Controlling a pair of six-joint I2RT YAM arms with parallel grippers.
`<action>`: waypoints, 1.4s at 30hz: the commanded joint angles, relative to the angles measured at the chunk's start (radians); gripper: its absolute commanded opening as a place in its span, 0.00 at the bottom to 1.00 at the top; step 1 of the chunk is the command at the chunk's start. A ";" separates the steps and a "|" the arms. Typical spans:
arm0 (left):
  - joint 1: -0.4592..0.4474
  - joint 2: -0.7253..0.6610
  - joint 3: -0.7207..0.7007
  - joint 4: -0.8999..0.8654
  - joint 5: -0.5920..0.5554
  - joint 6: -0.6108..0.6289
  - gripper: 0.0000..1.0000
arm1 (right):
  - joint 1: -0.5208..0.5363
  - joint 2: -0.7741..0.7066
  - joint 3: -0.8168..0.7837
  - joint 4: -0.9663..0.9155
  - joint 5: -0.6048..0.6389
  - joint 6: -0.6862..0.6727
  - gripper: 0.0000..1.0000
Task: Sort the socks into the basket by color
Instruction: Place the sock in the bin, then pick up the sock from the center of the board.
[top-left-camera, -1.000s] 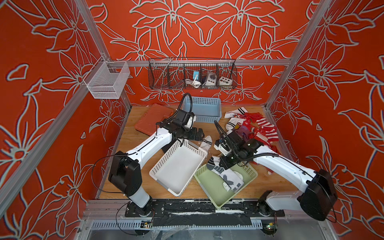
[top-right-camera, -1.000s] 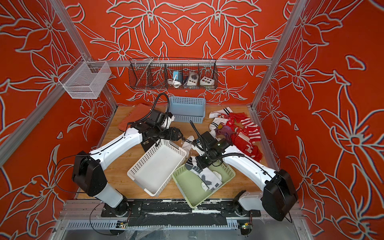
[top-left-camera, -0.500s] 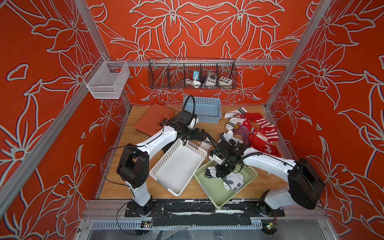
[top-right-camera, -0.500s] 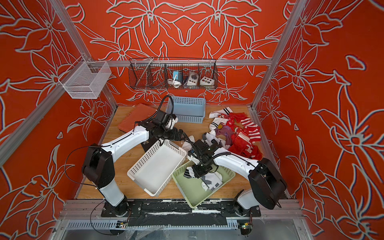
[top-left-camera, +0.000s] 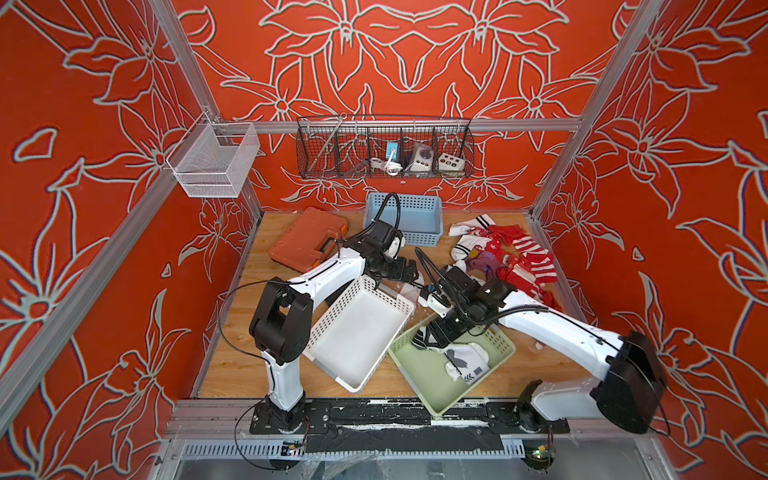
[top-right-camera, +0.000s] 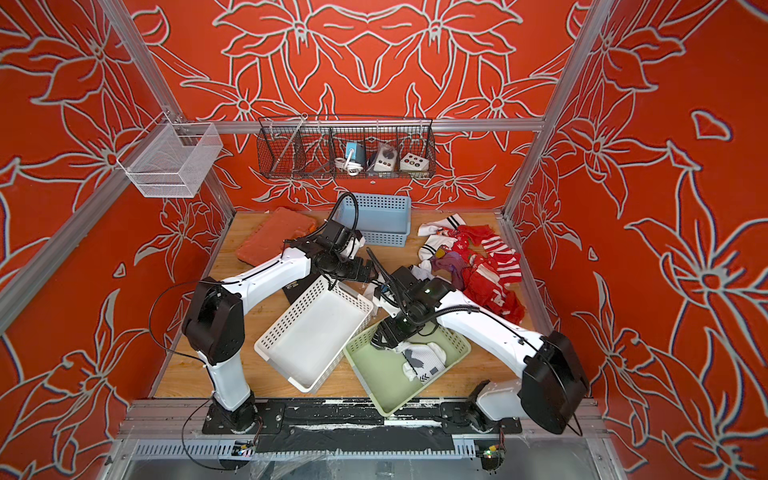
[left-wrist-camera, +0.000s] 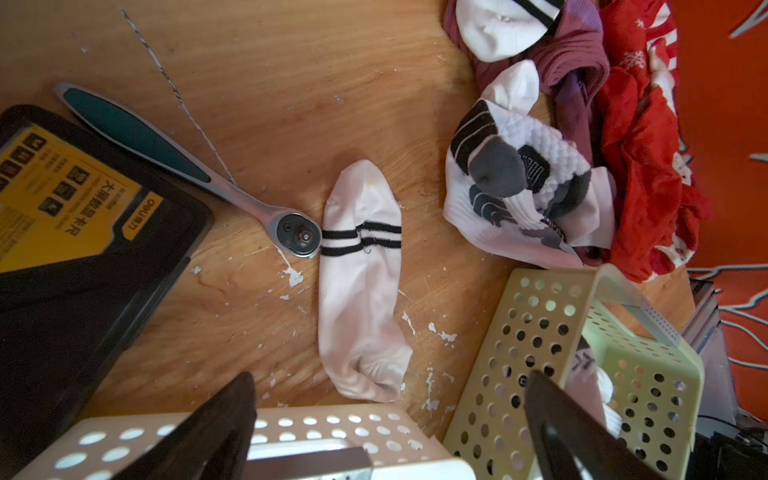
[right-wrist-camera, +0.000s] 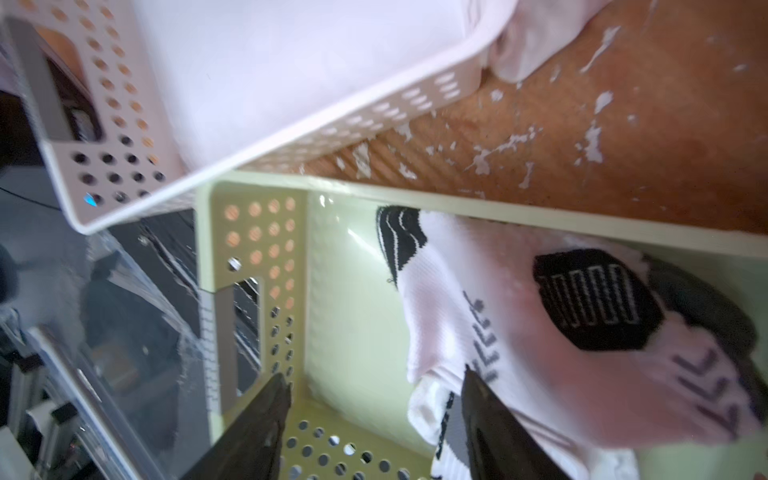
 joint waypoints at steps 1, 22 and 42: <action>-0.012 0.034 0.044 -0.030 -0.016 0.031 0.97 | 0.000 -0.072 0.069 -0.119 0.084 0.012 0.80; -0.088 0.377 0.322 -0.194 -0.221 0.072 0.84 | -0.190 -0.227 0.133 -0.097 0.228 0.111 0.98; -0.104 0.385 0.368 -0.168 -0.267 0.097 0.00 | -0.232 -0.242 0.112 -0.079 0.196 0.106 0.98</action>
